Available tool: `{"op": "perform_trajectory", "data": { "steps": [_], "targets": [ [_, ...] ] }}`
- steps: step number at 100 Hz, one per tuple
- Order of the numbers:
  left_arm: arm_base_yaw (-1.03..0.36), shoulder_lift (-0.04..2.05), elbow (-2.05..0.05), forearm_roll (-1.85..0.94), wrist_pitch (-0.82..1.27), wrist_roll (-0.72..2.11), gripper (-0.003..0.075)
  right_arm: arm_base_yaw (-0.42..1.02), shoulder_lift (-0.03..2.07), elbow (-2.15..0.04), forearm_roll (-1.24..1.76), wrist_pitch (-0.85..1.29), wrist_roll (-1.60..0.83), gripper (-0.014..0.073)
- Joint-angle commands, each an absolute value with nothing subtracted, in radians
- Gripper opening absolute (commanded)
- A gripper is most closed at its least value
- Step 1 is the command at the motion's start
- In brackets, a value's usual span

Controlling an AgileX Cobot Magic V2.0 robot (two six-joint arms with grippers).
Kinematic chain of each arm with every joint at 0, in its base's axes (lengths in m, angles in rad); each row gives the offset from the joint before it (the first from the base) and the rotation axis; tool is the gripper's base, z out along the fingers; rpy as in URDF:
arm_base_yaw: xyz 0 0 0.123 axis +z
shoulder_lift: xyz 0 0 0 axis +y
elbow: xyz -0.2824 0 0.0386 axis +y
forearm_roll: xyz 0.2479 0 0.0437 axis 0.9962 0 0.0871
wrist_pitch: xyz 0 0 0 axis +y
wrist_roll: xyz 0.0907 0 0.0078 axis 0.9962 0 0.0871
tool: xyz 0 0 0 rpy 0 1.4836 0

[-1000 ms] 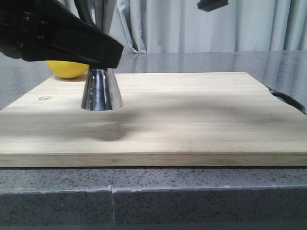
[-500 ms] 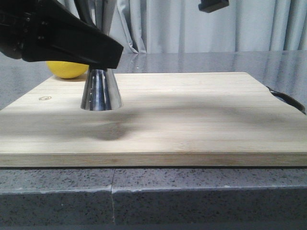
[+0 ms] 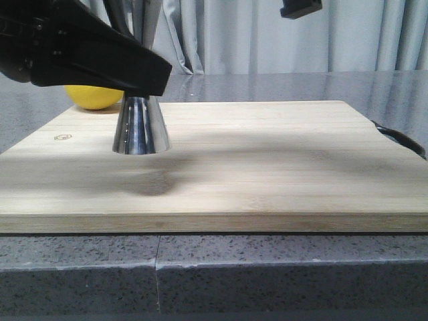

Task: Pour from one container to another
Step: 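Tilt the beaker with the right gripper, pouring liquid into the jigger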

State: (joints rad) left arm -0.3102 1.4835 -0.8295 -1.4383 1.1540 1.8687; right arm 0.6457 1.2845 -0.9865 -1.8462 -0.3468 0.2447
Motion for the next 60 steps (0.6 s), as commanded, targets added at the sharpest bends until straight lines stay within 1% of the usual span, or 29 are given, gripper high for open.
{"op": "perform_trajectory", "data": {
  "steps": [1, 60],
  "targets": [
    [-0.319, 1.455, -0.86, -1.511, 1.201, 1.856, -0.0019, 0.647, 1.246, -1.025, -1.836, -0.328, 0.238, 0.0225],
    [-0.319, 1.455, -0.86, -1.511, 1.201, 1.856, -0.0019, 0.647, 1.246, -1.025, -1.855, -0.312, 0.238, 0.0225]
  ]
}}
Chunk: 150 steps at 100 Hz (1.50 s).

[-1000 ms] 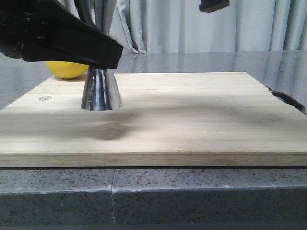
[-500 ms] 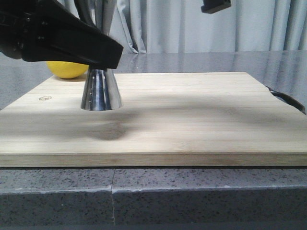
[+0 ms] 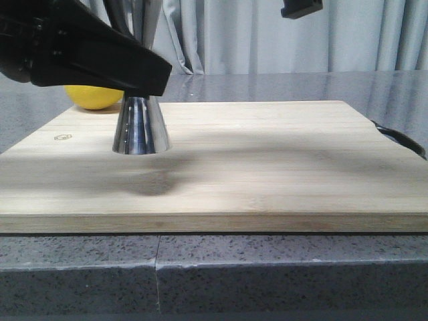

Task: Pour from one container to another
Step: 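Tilt the beaker with the right gripper, pouring liquid into the jigger, then tip the beaker upright with the right gripper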

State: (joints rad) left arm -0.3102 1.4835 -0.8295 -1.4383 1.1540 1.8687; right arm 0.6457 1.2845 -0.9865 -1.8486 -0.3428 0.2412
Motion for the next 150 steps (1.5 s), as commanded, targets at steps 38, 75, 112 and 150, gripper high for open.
{"op": "perform_trajectory", "data": {
  "steps": [38, 75, 112, 150],
  "targets": [
    [-0.319, 1.455, -0.86, -1.511, 1.201, 1.856, -0.0019, 0.647, 1.246, -1.025, -1.855, -0.316, 0.238, 0.0225],
    [-0.319, 1.455, -0.86, -1.511, 1.201, 1.856, -0.0019, 0.647, 1.246, -1.025, -1.808, -0.329, 0.238, 0.0225],
    [-0.319, 1.455, -0.86, -1.511, 1.201, 1.856, -0.0019, 0.647, 1.246, -1.025, -1.709, -0.335, 0.259, 0.0225],
    [-0.319, 1.455, -0.86, -1.511, 1.201, 1.856, -0.0019, 0.647, 1.246, -1.025, -1.693, -0.282, 0.477, 0.0225]
  ]
}}
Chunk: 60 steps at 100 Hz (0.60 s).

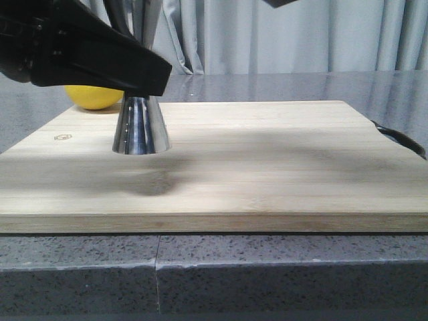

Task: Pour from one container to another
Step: 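Tip the beaker upright with the right gripper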

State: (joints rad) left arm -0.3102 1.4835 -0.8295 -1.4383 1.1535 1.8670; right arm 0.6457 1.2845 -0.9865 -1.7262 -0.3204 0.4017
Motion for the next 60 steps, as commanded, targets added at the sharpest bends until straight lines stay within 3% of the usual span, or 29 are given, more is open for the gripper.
{"op": "perform_trajectory", "data": {
  "steps": [1, 30, 60],
  "targets": [
    [-0.319, 1.455, -0.86, -1.511, 1.201, 1.856, -0.0019, 0.647, 1.246, -1.025, -1.693, -0.279, 0.485, 0.0225],
    [-0.319, 1.455, -0.86, -1.511, 1.201, 1.856, -0.0019, 0.639, 1.246, -1.025, -1.521, -0.119, 0.816, 0.0225],
    [-0.319, 1.455, -0.86, -1.511, 1.201, 1.856, -0.0019, 0.579, 1.246, -1.025, -1.395, -0.037, 0.98, 0.0225]
  ]
}}
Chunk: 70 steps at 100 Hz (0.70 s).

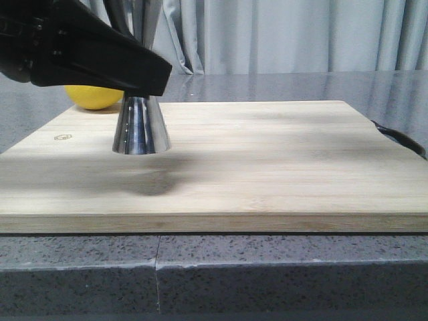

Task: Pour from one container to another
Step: 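Tip the beaker upright with the right gripper, then lower the empty beaker onto the board with the right gripper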

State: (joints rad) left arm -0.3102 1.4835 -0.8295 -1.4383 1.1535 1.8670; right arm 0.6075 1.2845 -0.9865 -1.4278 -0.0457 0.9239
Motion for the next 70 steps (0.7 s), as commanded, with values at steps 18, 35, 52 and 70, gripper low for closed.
{"op": "perform_trajectory", "data": {
  "steps": [18, 35, 52, 70],
  "targets": [
    [-0.319, 1.455, -0.86, -1.515, 1.201, 1.856, -0.0019, 0.514, 1.25, -1.019, -1.371, -0.049, 1.09, 0.0225],
    [-0.319, 1.455, -0.86, -1.545, 1.201, 1.856, -0.0019, 0.456, 1.277, -0.99, -1.358, -0.124, 1.115, 0.0225],
    [-0.319, 1.455, -0.86, -1.545, 1.201, 1.856, -0.0019, 0.396, 1.321, -0.956, -1.302, -0.225, 1.115, 0.0225],
    [-0.319, 1.455, -0.86, -1.545, 1.201, 1.856, -0.0019, 0.311, 1.38, -0.922, -1.273, -0.379, 1.115, 0.0225]
  ]
}}
